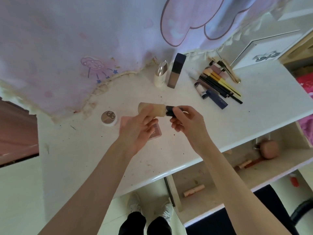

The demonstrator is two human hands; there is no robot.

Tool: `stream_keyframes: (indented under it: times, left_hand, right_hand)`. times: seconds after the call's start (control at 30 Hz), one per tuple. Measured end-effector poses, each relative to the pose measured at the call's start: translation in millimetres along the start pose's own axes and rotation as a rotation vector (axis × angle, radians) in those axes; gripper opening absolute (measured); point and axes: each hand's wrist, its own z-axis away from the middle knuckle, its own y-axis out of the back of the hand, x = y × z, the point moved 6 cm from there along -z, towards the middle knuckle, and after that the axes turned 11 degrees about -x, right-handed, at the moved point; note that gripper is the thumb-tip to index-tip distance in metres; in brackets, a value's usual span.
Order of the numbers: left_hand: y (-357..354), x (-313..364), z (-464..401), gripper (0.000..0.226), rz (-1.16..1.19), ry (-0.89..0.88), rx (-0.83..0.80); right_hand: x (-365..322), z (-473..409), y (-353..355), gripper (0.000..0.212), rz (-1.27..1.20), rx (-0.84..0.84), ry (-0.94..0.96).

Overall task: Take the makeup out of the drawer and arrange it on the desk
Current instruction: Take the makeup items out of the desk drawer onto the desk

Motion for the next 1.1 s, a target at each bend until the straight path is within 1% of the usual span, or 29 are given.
stream_keyframes:
  times: [0.07,0.13,0.17,0.2,0.23,0.27,0.3,0.33,0.37,0.4,0.43,0.47,0.5,0.6,0.7,0.83,1.03,1.1]
  left_hand:
    - [-9,-1,-5,0.034,0.073,0.028,-0.039]
    - [-13,2,-11,0.028,0.098,0.031,-0.037]
    - [-13,4,-13,0.024,0.068,0.026,0.0]
    - [-11,7,-16,0.023,-0.027,0.004,0.048]
    - [-10,13,-18,0.026,-0.22,-0.034,0.102]
    - [-8,21,-21,0.03,-0.521,-0.086,0.166]
    - [-8,29,-24,0.034,-0.904,-0.164,0.227]
    - [-12,34,-27,0.04,-1.29,-0.246,0.242]
    - [-16,33,-32,0.047,-1.608,-0.28,0.209]
    - [-18,28,-38,0.056,-1.853,-0.254,0.153]
    - [-17,21,-45,0.063,-2.028,-0.19,0.098]
    - [-14,16,-52,0.067,-2.13,-0.127,0.054]
    - [-11,13,-58,0.07,-2.177,-0.082,0.022]
    - [-6,9,-70,0.072,-2.185,-0.029,-0.032]
    - [-1,4,-70,0.075,-2.223,-0.059,-0.03]
    - [4,2,-68,0.075,-2.237,-0.16,0.002]
    - [5,1,-71,0.075,-2.252,-0.171,0.015]
    - [3,2,-70,0.073,-2.253,-0.142,0.004]
  right_hand:
    - [-13,-6,11,0.011,0.09,0.014,0.028]
    - [-28,-15,22,0.009,0.208,0.027,0.068]
    - [-36,-20,28,0.011,0.279,0.047,0.091]
    - [-43,-26,33,0.014,0.359,0.075,0.113]
    - [-50,-32,38,0.016,0.444,0.11,0.136]
    - [-56,-39,41,0.019,0.536,0.147,0.161]
    - [-63,-46,43,0.02,0.637,0.181,0.186]
    - [-69,-51,44,0.021,0.739,0.204,0.208]
    - [-74,-57,44,0.022,0.829,0.212,0.229]
    - [-77,-62,44,0.023,0.901,0.209,0.246]
    - [-79,-67,44,0.024,0.958,0.202,0.255]
    - [-80,-71,44,0.025,1.005,0.194,0.257]
    - [-81,-75,44,0.026,1.045,0.19,0.258]
    - [-84,-82,44,0.028,1.144,0.186,0.261]
    - [-81,-85,43,0.027,1.221,0.168,0.267]
    - [-78,-86,46,0.027,1.163,0.169,0.271]
    - [-70,-88,46,0.028,1.047,0.17,0.244]
    - [-68,-85,48,0.036,0.995,0.17,0.229]
